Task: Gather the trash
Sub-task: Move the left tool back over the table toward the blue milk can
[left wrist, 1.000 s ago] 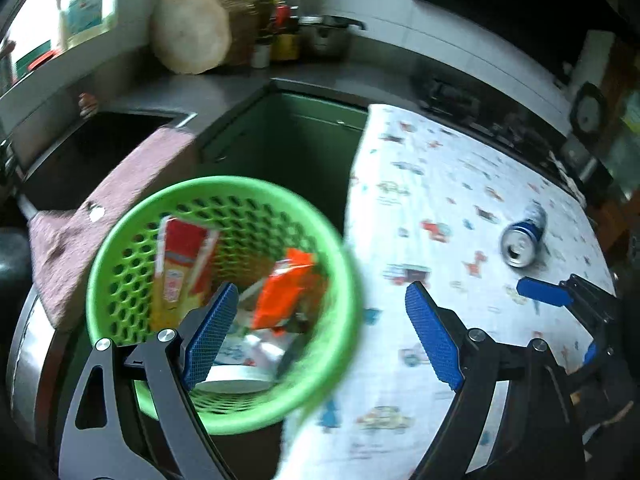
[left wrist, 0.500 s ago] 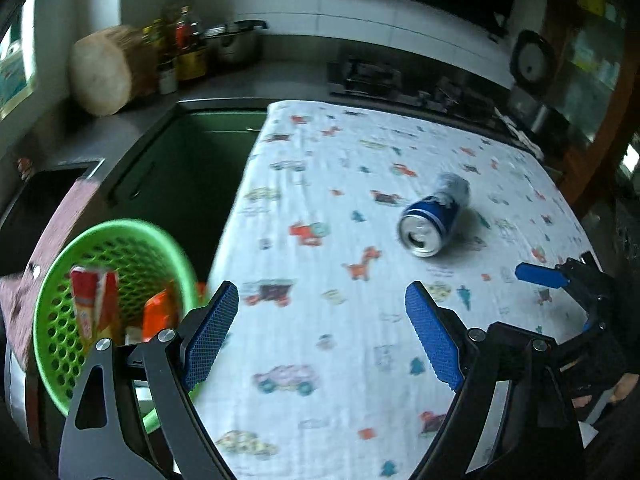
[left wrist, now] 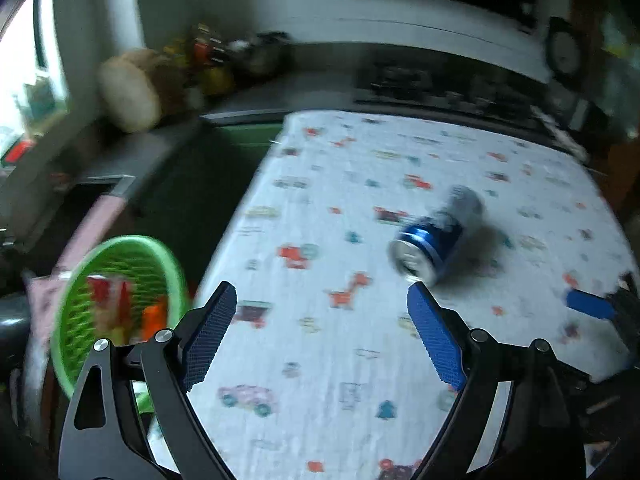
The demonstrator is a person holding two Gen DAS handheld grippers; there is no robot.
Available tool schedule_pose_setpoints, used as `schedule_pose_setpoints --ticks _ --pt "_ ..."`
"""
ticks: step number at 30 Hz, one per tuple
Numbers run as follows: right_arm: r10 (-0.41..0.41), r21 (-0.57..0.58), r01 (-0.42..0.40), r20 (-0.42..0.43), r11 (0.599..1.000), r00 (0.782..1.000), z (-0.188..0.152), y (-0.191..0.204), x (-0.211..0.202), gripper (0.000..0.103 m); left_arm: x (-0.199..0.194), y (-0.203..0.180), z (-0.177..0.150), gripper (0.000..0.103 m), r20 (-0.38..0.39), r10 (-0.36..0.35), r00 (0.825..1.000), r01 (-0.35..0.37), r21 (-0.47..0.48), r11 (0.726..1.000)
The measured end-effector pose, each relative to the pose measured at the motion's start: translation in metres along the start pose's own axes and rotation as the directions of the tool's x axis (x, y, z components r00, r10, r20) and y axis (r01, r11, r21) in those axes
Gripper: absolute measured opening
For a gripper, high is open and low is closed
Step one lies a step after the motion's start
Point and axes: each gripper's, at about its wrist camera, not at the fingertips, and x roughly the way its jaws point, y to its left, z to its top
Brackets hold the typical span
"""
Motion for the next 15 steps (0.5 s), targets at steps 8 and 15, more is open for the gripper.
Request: schedule_pose_setpoints --ticks 8,15 --pt "-0.007 0.013 0.007 0.007 1.000 1.000 -0.001 -0.006 -0.002 0.088 -0.022 -0.002 0.008 0.086 0.039 0.109 0.993 -0.108 -0.034 0.994" --pt "-0.014 0.012 0.014 0.002 1.000 1.000 -0.001 -0.009 -0.001 0.088 -0.043 -0.015 0.013 0.086 0.063 0.169 0.984 -0.167 -0.039 0.985"
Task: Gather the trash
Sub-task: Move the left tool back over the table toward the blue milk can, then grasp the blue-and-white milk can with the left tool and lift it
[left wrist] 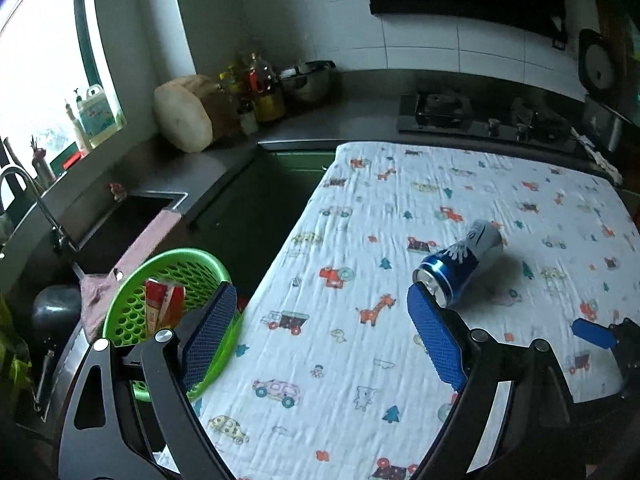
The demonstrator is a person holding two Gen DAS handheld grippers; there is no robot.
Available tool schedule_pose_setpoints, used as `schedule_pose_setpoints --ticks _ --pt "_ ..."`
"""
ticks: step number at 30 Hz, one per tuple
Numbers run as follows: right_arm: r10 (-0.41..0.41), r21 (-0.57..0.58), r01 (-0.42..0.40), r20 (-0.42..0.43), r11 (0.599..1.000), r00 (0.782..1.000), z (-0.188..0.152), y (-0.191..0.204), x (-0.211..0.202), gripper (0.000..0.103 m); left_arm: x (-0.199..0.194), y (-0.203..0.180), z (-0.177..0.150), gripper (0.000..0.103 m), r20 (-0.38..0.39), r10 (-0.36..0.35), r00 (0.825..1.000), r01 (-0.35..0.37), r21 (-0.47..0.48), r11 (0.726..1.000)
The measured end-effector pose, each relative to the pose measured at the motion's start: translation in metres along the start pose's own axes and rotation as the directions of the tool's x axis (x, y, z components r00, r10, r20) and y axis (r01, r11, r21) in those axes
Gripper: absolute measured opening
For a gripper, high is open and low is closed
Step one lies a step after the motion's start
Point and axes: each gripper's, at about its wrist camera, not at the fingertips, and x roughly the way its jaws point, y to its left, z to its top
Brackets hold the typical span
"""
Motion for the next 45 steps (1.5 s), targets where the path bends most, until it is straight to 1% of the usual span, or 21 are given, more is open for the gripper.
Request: schedule_pose_setpoints --ticks 3,6,8,12,15,17,18,19,20,23,24,26,27,29,30,33,34,37,40,43,45 --pt "0.001 0.010 -0.001 0.005 1.000 1.000 0.001 -0.003 -0.001 0.088 -0.002 -0.004 0.004 0.086 -0.002 0.010 1.000 -0.010 0.007 1.000" --pt "0.001 0.015 -0.001 0.007 1.000 1.000 0.001 -0.005 -0.003 0.088 -0.005 -0.006 0.008 0.086 0.014 0.076 0.997 -0.076 0.021 0.997" --pt "-0.004 0.008 0.004 0.006 1.000 1.000 0.000 -0.006 -0.004 0.088 -0.003 0.000 0.008 0.086 0.000 0.115 0.993 -0.115 -0.001 0.993" --pt "-0.004 0.007 0.004 0.001 1.000 1.000 0.000 -0.004 -0.003 0.088 -0.003 0.017 0.005 0.086 -0.014 0.166 0.986 -0.166 -0.047 0.985" --pt "-0.001 0.003 0.001 0.005 1.000 1.000 -0.001 -0.001 -0.003 0.088 -0.009 0.020 0.006 0.086 -0.002 0.168 0.986 -0.168 -0.041 0.985" --pt "0.000 0.004 0.000 0.008 1.000 1.000 0.000 0.001 -0.004 0.088 -0.013 0.020 0.009 0.086 0.000 0.139 0.990 -0.139 -0.047 0.989" --pt "0.000 0.004 0.000 0.009 1.000 1.000 0.000 0.002 -0.004 0.088 -0.014 0.019 0.011 0.086 0.003 0.099 0.995 -0.099 -0.050 0.994" --pt "-0.002 0.003 0.002 0.010 1.000 1.000 0.000 0.003 -0.005 0.088 -0.014 0.016 0.012 0.086 0.004 0.075 0.997 -0.075 -0.041 0.996" --pt "-0.005 0.000 0.005 0.013 1.000 1.000 0.000 0.003 -0.007 0.088 -0.012 0.012 0.013 0.086 0.005 0.062 0.998 -0.062 -0.031 0.998" --pt "-0.013 0.004 0.013 0.017 1.000 1.000 0.001 0.002 -0.009 0.088 -0.001 -0.002 0.012 0.086 -0.009 -0.038 0.999 0.038 0.009 0.999" --pt "-0.015 0.009 0.015 0.018 1.000 1.000 0.001 0.000 -0.009 0.088 0.004 -0.007 0.011 0.086 -0.017 -0.080 0.997 0.080 0.026 0.996" --pt "-0.020 0.017 0.019 0.018 1.000 1.000 0.002 -0.004 -0.009 0.088 0.013 -0.018 0.008 0.086 -0.032 -0.120 0.992 0.122 0.059 0.991" --pt "-0.021 0.019 0.020 0.018 1.000 1.000 0.002 -0.006 -0.009 0.088 0.019 -0.024 0.007 0.086 -0.039 -0.160 0.986 0.162 0.080 0.983" --pt "-0.024 0.024 0.024 0.016 0.999 1.000 0.003 -0.010 -0.008 0.088 0.027 -0.034 0.004 0.086 -0.061 -0.198 0.978 0.203 0.100 0.974" --pt "-0.027 0.025 0.026 0.014 0.999 1.000 0.003 -0.012 -0.007 0.088 0.033 -0.040 0.004 0.086 -0.077 -0.235 0.969 0.243 0.120 0.963" --pt "-0.028 0.031 0.028 0.010 0.999 1.000 0.004 -0.017 -0.004 0.088 0.046 -0.054 0.001 0.086 -0.101 -0.275 0.956 0.288 0.165 0.943" --pt "-0.026 0.035 0.026 0.008 0.999 1.000 0.004 -0.018 -0.003 0.088 0.051 -0.061 0.000 0.086 -0.111 -0.305 0.946 0.321 0.188 0.928" --pt "-0.030 0.037 0.030 0.001 0.999 1.000 0.004 -0.023 0.001 0.088 0.064 -0.078 -0.001 0.086 -0.125 -0.327 0.937 0.348 0.232 0.908" --pt "-0.030 0.041 0.030 -0.006 0.999 1.000 0.004 -0.028 0.005 0.088 0.079 -0.091 -0.001 0.086 -0.132 -0.326 0.936 0.350 0.262 0.899" --pt "-0.025 0.043 0.026 -0.012 0.999 1.000 0.005 -0.032 0.009 0.088 0.094 -0.099 0.002 0.086 -0.134 -0.318 0.938 0.344 0.276 0.898" --pt "-0.024 0.042 0.024 -0.017 0.999 1.000 0.006 -0.033 0.013 0.088 0.103 -0.102 0.003 0.083 -0.142 -0.322 0.936 0.350 0.274 0.896"
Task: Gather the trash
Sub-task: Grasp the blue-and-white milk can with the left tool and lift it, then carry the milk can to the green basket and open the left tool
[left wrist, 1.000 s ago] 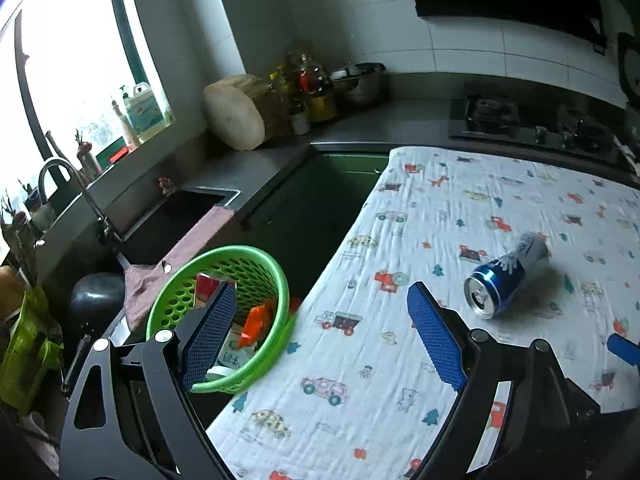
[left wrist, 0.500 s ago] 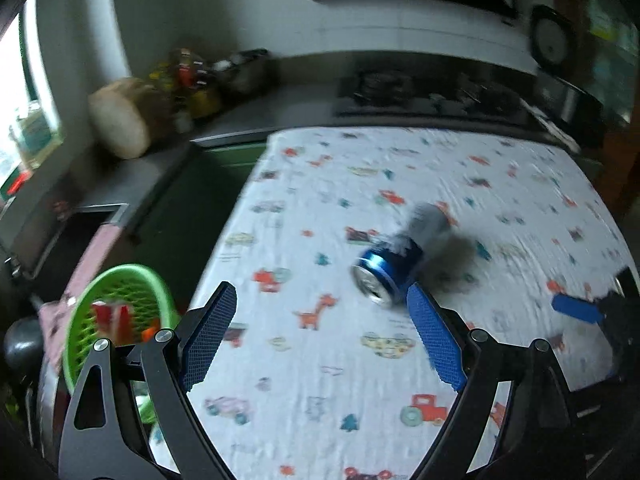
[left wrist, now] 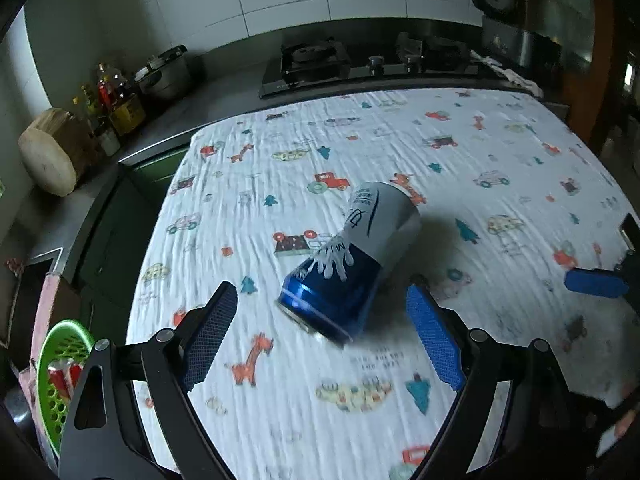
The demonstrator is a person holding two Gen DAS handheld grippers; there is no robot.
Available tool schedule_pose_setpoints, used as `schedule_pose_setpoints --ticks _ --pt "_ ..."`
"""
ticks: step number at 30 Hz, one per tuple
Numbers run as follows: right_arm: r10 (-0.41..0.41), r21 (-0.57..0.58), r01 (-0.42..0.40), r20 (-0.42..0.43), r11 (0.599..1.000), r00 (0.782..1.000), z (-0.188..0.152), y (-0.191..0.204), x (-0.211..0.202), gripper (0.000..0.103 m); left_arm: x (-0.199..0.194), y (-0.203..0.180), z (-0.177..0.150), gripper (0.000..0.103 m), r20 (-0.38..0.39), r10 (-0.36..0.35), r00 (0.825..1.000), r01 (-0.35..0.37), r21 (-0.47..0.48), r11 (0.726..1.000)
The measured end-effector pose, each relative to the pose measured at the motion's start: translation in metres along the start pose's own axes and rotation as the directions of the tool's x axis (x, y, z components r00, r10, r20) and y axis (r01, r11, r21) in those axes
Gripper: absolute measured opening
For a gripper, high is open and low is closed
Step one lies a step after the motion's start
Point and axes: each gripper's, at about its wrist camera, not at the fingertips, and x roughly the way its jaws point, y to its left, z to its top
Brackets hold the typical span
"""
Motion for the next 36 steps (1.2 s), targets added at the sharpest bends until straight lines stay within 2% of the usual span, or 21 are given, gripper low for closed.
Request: schedule_pose_setpoints --ticks 4,7,11,21,27,36 --pt "0.005 0.008 -0.005 -0.007 1.000 1.000 0.002 -0.004 0.007 0.088 0.015 0.000 0.004 0.079 -0.007 -0.039 0.999 0.039 0.014 0.999" --pt "0.006 0.011 -0.006 -0.012 1.000 1.000 0.003 -0.006 0.012 0.088 0.026 0.000 0.005 0.069 -0.026 -0.075 0.997 0.075 0.012 0.997" --pt "0.007 0.014 -0.007 -0.019 1.000 1.000 0.004 -0.008 0.017 0.088 0.029 0.000 0.006 0.062 -0.004 -0.093 0.996 0.093 0.010 0.996" --pt "0.013 0.019 -0.012 -0.026 1.000 1.000 0.003 -0.003 0.021 0.087 0.020 0.001 -0.001 0.059 -0.001 -0.102 0.995 0.102 0.027 0.994" --pt "0.023 0.015 -0.023 -0.017 1.000 1.000 0.004 0.004 0.019 0.087 0.008 0.014 -0.008 0.058 -0.004 -0.102 0.995 0.102 -0.002 0.995" --pt "0.053 -0.018 -0.054 -0.024 0.998 0.998 0.001 0.033 0.023 0.080 -0.027 0.050 -0.038 0.058 0.004 -0.076 0.997 0.076 -0.059 0.995"
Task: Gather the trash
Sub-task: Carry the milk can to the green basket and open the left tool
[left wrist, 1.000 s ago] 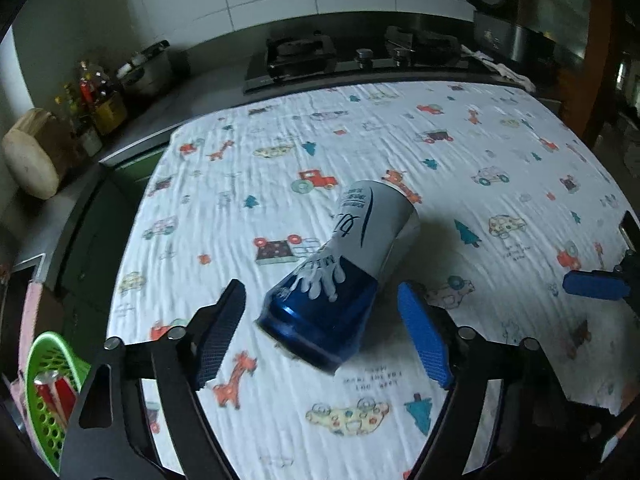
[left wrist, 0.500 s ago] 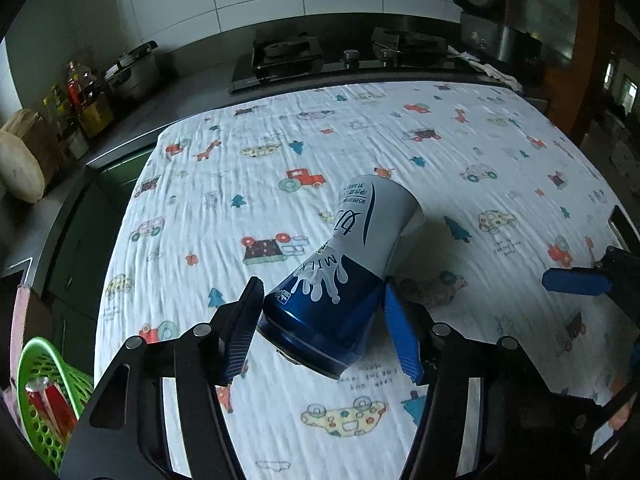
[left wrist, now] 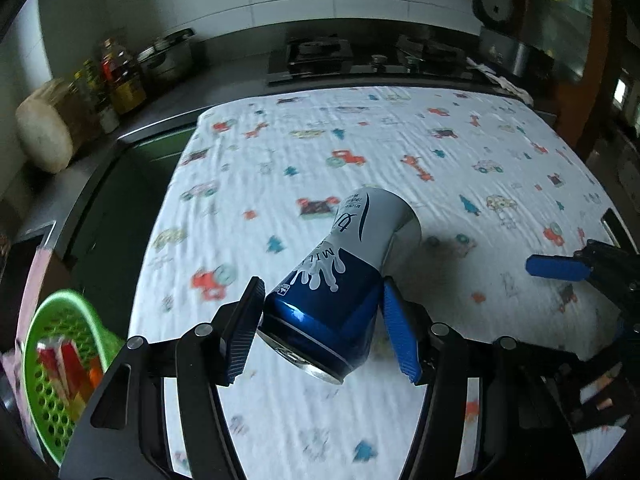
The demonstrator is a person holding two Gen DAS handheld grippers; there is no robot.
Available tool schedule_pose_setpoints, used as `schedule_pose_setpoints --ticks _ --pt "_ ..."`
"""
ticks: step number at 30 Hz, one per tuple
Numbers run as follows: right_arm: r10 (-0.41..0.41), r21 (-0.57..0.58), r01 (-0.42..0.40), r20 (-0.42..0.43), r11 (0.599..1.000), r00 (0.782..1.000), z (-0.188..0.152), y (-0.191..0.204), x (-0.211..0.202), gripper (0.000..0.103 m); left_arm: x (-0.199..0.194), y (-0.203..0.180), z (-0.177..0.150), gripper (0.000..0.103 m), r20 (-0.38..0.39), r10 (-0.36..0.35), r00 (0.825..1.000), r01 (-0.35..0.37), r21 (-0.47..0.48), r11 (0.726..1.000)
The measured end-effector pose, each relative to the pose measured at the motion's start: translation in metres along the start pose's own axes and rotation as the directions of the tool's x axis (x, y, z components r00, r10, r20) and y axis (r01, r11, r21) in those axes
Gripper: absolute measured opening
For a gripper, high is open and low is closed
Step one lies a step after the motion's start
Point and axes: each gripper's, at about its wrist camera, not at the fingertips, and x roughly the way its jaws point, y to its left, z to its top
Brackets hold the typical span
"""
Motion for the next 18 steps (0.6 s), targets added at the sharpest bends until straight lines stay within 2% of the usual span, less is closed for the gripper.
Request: schedule_pose_setpoints --ticks 6,11,18 --pt "0.033 -0.042 -0.033 0.000 0.999 0.999 0.002 0.031 0.001 0.073 -0.030 0.029 -0.022 0.058 0.029 0.016 0.999 -0.015 -0.056 0.998" --pt "0.062 -0.085 -0.062 -0.005 0.994 0.998 0.009 0.060 0.003 0.061 -0.056 0.063 -0.040 0.058 0.052 0.052 0.997 -0.046 -0.114 0.992" --pt "0.117 -0.161 -0.119 -0.021 0.980 0.993 0.022 0.114 0.015 0.052 -0.085 0.117 -0.061 0.058 0.066 0.129 0.990 -0.113 -0.199 0.973"
